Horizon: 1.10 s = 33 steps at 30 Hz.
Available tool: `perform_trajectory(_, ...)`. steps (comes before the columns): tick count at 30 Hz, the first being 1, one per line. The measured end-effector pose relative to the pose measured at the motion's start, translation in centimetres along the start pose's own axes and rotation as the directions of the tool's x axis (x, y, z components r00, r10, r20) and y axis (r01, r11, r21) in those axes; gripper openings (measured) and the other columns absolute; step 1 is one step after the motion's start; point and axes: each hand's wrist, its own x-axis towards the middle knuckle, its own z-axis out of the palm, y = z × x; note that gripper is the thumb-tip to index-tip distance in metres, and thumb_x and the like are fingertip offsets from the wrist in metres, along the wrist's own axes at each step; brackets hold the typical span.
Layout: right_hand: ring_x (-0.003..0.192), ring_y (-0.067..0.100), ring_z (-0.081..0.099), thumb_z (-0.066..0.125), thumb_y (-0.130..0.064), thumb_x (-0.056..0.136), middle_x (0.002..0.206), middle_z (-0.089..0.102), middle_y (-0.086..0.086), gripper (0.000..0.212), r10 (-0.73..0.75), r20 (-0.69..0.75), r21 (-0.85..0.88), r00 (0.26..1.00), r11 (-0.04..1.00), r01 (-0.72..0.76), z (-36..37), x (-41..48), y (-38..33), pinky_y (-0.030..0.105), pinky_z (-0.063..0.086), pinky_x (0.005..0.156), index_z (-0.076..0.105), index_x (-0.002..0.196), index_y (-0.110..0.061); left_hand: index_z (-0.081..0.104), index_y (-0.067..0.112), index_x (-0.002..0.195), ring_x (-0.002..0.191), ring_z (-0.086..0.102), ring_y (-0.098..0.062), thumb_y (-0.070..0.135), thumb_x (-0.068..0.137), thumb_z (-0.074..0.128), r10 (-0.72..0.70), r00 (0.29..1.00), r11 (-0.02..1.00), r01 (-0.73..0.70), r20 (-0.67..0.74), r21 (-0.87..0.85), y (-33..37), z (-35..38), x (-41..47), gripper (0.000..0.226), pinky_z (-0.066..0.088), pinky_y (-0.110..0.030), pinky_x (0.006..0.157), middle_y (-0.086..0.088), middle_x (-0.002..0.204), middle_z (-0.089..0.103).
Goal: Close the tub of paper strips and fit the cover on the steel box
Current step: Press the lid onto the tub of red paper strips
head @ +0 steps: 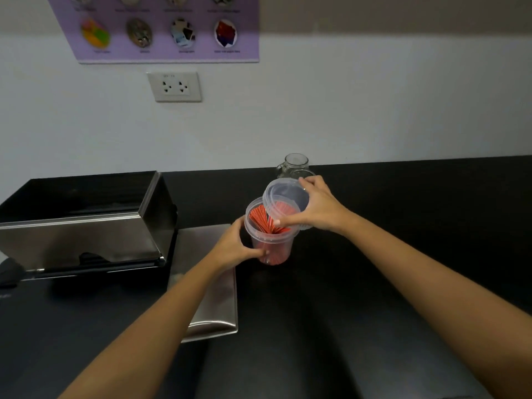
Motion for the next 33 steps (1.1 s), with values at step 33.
perform_trajectory(33,0.132,0.017,0.018,0.073,-0.063,0.049,0.142,0.019,-0.003,0.123,-0.068,0.224,-0.283,0.972,0.950,0.131,2.4,1.9,-1.2,0.040,0.028,0.105,0.013,0.143,-0.012,0.042,0.028,0.128,0.112,0.055,-0.010,0.023,0.055,0.086,-0.026,0.990,0.971,0.058,0.139,-0.231,-2.1,0.4,2.0,0.086,0.049,-0.009,0.077,0.016,0.111,0.058)
